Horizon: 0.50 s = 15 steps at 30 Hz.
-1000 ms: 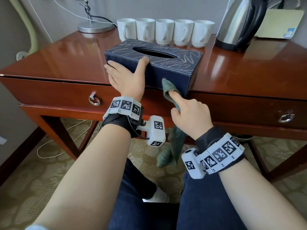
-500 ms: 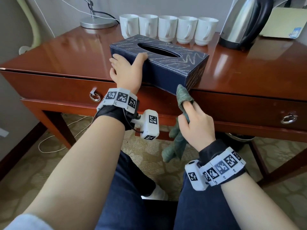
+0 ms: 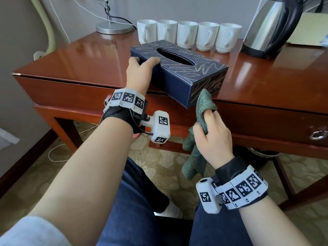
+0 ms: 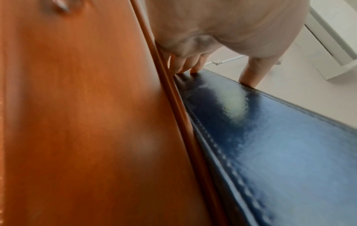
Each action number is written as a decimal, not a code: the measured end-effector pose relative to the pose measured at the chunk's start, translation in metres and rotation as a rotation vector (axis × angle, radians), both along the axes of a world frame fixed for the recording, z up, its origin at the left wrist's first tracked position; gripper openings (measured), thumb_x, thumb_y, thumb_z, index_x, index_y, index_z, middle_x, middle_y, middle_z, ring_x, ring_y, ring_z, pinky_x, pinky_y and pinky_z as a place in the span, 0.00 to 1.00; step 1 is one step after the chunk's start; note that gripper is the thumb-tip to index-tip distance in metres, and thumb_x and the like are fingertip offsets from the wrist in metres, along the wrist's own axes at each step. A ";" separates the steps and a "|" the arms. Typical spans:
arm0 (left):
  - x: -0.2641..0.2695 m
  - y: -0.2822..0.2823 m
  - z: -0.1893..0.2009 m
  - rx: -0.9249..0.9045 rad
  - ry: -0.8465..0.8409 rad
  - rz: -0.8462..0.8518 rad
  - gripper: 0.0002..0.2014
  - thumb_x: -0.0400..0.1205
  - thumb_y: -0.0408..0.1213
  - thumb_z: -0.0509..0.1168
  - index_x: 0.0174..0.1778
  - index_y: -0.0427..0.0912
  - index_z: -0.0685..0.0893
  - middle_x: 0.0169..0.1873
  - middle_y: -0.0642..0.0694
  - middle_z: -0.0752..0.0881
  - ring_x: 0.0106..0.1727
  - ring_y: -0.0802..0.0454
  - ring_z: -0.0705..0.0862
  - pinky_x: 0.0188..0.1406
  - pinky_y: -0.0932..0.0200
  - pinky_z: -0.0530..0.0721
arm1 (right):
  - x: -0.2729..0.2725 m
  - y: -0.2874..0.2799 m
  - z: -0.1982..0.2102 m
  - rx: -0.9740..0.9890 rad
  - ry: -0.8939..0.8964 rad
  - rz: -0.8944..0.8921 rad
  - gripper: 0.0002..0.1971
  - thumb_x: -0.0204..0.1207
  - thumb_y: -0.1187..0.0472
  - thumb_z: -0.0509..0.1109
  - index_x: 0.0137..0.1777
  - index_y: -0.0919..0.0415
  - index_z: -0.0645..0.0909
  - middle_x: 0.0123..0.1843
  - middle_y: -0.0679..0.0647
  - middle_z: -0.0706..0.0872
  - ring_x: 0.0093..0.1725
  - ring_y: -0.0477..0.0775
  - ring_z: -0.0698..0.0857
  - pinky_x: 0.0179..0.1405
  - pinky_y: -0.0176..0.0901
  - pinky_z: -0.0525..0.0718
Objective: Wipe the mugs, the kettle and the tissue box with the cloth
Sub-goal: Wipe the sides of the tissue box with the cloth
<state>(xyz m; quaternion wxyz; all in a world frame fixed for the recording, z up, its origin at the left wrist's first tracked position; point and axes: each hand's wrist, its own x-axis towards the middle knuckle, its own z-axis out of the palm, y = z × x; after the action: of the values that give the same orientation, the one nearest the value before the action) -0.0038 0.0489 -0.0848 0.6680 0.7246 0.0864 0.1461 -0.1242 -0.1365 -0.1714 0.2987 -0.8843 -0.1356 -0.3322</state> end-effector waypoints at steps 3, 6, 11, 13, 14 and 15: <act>0.006 0.002 0.004 -0.007 0.004 0.010 0.27 0.79 0.42 0.73 0.71 0.37 0.74 0.59 0.50 0.79 0.54 0.60 0.80 0.44 0.73 0.76 | 0.004 -0.001 -0.003 -0.001 0.054 0.048 0.16 0.79 0.64 0.61 0.66 0.63 0.77 0.40 0.58 0.84 0.36 0.64 0.83 0.33 0.46 0.76; 0.005 0.001 0.009 0.003 0.008 0.057 0.30 0.73 0.49 0.75 0.67 0.39 0.77 0.63 0.45 0.83 0.63 0.50 0.83 0.63 0.56 0.81 | 0.005 -0.002 -0.005 0.020 0.080 0.117 0.18 0.79 0.68 0.59 0.67 0.67 0.78 0.43 0.59 0.83 0.39 0.63 0.81 0.41 0.50 0.77; 0.008 -0.004 0.001 0.042 -0.050 0.127 0.27 0.80 0.54 0.70 0.67 0.36 0.80 0.62 0.43 0.85 0.64 0.46 0.84 0.68 0.47 0.80 | 0.006 0.002 0.000 0.173 0.152 0.214 0.22 0.79 0.75 0.57 0.73 0.67 0.74 0.66 0.61 0.74 0.61 0.42 0.71 0.64 0.19 0.64; 0.005 -0.009 -0.002 0.008 -0.097 0.044 0.31 0.82 0.56 0.67 0.71 0.33 0.79 0.66 0.41 0.84 0.69 0.46 0.81 0.71 0.52 0.77 | 0.007 0.004 0.003 0.218 0.158 0.214 0.21 0.80 0.74 0.59 0.73 0.67 0.74 0.64 0.57 0.71 0.60 0.39 0.70 0.63 0.14 0.60; 0.003 -0.011 -0.005 -0.032 -0.118 -0.030 0.35 0.81 0.58 0.67 0.74 0.33 0.76 0.69 0.42 0.82 0.72 0.47 0.79 0.73 0.53 0.75 | 0.007 0.006 0.005 0.255 0.173 0.211 0.21 0.81 0.71 0.62 0.74 0.66 0.73 0.63 0.54 0.69 0.59 0.39 0.70 0.62 0.13 0.59; 0.000 -0.013 -0.007 -0.075 -0.128 -0.108 0.41 0.78 0.62 0.69 0.78 0.35 0.72 0.73 0.44 0.79 0.75 0.51 0.77 0.76 0.54 0.72 | 0.007 0.008 0.008 0.302 0.198 0.202 0.21 0.82 0.67 0.65 0.75 0.64 0.72 0.63 0.52 0.68 0.60 0.37 0.69 0.61 0.12 0.59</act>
<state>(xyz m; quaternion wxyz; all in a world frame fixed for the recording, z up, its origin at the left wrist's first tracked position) -0.0038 0.0361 -0.0918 0.7056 0.6920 0.0097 0.1524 -0.1173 -0.1290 -0.1637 0.4715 -0.8398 -0.1422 -0.2284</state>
